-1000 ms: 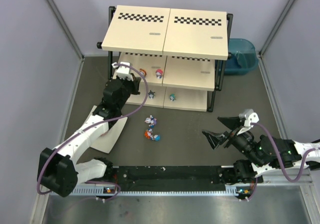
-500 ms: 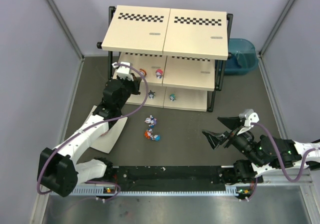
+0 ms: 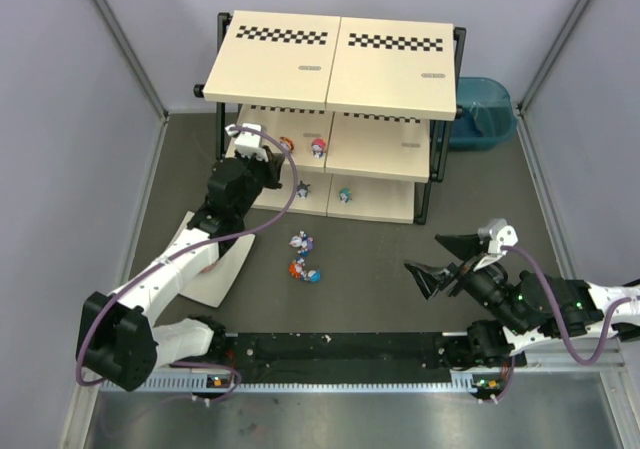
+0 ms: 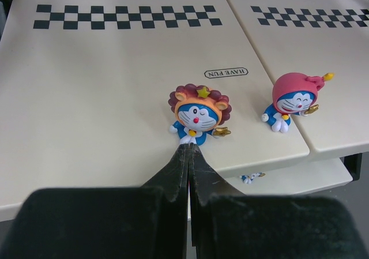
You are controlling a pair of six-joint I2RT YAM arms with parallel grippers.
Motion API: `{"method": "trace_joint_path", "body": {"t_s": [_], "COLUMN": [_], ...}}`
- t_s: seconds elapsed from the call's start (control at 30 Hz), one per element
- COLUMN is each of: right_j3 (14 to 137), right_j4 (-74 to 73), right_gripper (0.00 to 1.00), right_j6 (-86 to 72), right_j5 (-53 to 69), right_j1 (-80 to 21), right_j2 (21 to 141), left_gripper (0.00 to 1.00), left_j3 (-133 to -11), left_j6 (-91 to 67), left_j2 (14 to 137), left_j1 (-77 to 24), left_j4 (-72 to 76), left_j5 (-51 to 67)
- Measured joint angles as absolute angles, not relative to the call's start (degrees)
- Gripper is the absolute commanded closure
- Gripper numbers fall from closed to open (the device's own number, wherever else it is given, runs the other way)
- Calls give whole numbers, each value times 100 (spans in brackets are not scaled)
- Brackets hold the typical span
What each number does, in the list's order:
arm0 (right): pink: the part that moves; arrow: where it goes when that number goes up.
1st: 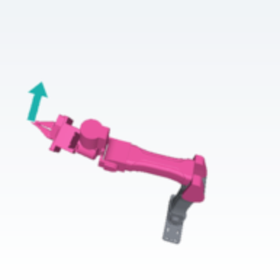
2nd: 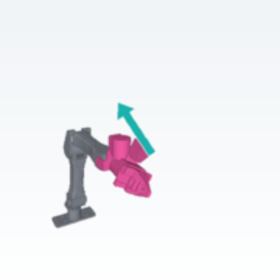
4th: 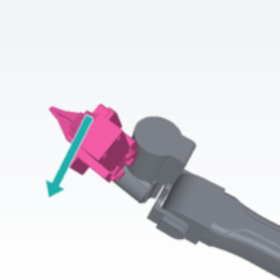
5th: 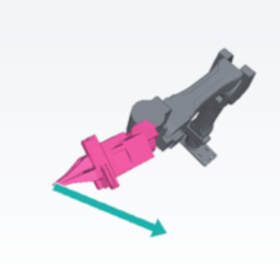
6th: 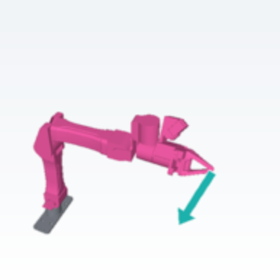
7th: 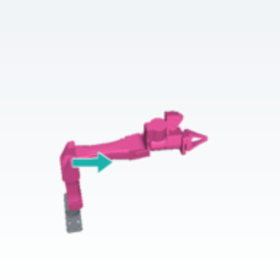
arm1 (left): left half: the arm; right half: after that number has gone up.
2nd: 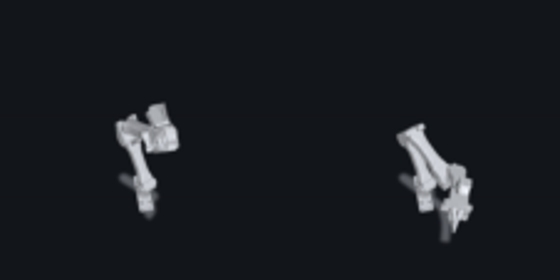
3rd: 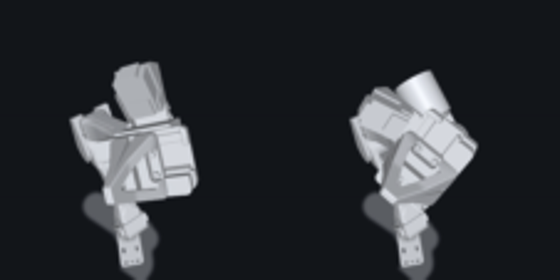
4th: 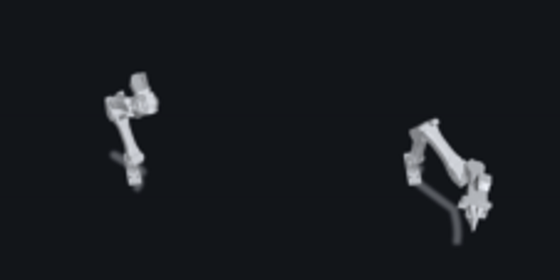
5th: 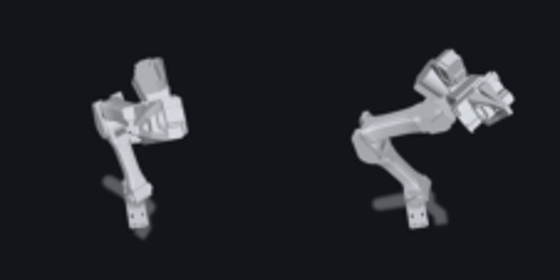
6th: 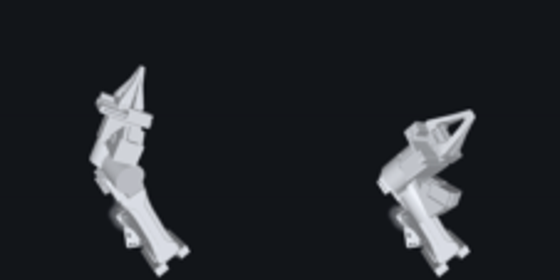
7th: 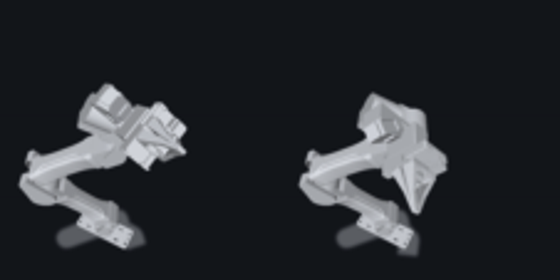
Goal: Place and organize the plastic toys onto the shelf
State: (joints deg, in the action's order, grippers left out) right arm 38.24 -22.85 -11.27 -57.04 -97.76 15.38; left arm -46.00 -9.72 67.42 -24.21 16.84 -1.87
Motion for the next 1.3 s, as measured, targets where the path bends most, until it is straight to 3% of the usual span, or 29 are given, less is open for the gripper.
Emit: {"method": "trace_joint_path", "body": {"t_s": [1.3], "right_j3": [3824], "right_j4": [-2353], "right_gripper": [4], "right_j6": [-1179], "right_j5": [-5736], "right_j1": [-9776], "right_j2": [1538], "left_gripper": [100], "left_j3": [-4600], "left_j6": [-1037], "left_j2": [6893], "left_j1": [-2405], "left_j4": [1914], "left_j5": [320]}}
